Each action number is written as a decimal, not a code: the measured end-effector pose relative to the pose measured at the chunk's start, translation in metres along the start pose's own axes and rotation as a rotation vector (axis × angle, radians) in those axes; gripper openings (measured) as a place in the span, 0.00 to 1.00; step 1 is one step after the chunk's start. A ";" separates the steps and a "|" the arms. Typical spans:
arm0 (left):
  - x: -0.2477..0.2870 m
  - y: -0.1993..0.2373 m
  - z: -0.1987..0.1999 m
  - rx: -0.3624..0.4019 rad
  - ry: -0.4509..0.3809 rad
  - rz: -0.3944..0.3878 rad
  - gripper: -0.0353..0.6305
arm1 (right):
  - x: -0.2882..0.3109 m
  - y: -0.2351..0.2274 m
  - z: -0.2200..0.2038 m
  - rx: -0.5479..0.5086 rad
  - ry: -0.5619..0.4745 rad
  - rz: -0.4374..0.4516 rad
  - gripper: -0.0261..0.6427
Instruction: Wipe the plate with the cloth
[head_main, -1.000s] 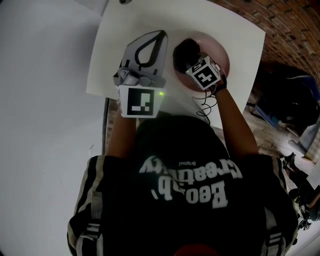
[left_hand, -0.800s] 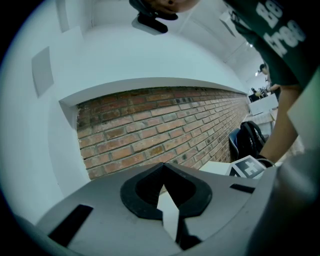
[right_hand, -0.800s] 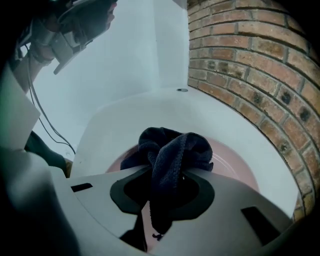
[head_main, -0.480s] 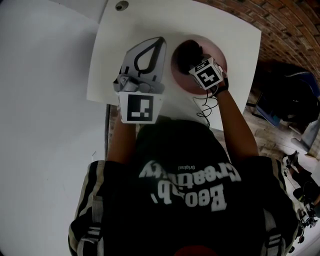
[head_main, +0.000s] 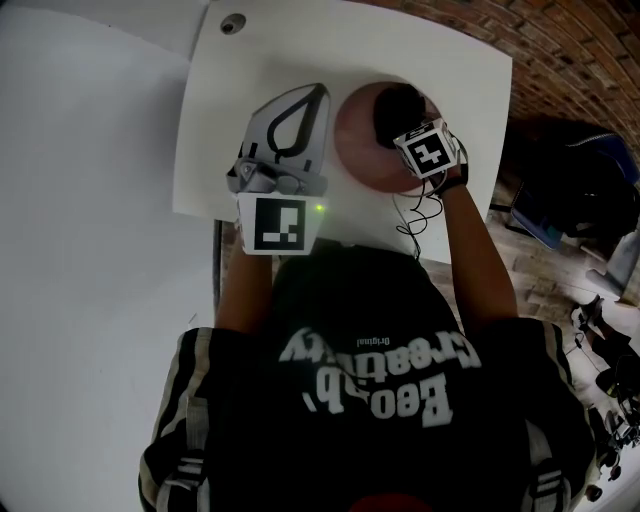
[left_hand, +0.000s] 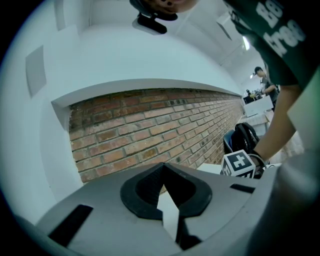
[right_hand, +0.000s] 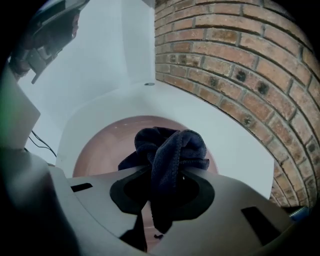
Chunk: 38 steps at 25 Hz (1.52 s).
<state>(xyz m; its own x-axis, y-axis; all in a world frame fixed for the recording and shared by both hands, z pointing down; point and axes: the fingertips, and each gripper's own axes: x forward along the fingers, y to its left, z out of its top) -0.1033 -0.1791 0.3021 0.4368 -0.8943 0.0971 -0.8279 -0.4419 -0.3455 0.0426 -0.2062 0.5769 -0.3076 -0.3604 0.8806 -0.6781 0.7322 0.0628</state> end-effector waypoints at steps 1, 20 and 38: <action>0.001 -0.001 0.001 0.004 -0.003 -0.002 0.05 | -0.002 -0.004 -0.003 0.005 0.007 -0.015 0.15; 0.009 -0.001 0.006 0.016 0.008 0.008 0.05 | 0.005 0.082 0.019 -0.129 -0.049 0.211 0.15; 0.026 -0.018 0.018 0.028 -0.005 -0.028 0.05 | 0.000 0.054 0.002 -0.067 -0.036 0.192 0.15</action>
<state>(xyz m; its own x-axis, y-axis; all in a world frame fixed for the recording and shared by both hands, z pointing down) -0.0707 -0.1929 0.2946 0.4613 -0.8814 0.1021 -0.8053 -0.4642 -0.3688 0.0044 -0.1675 0.5791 -0.4511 -0.2299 0.8623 -0.5589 0.8261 -0.0722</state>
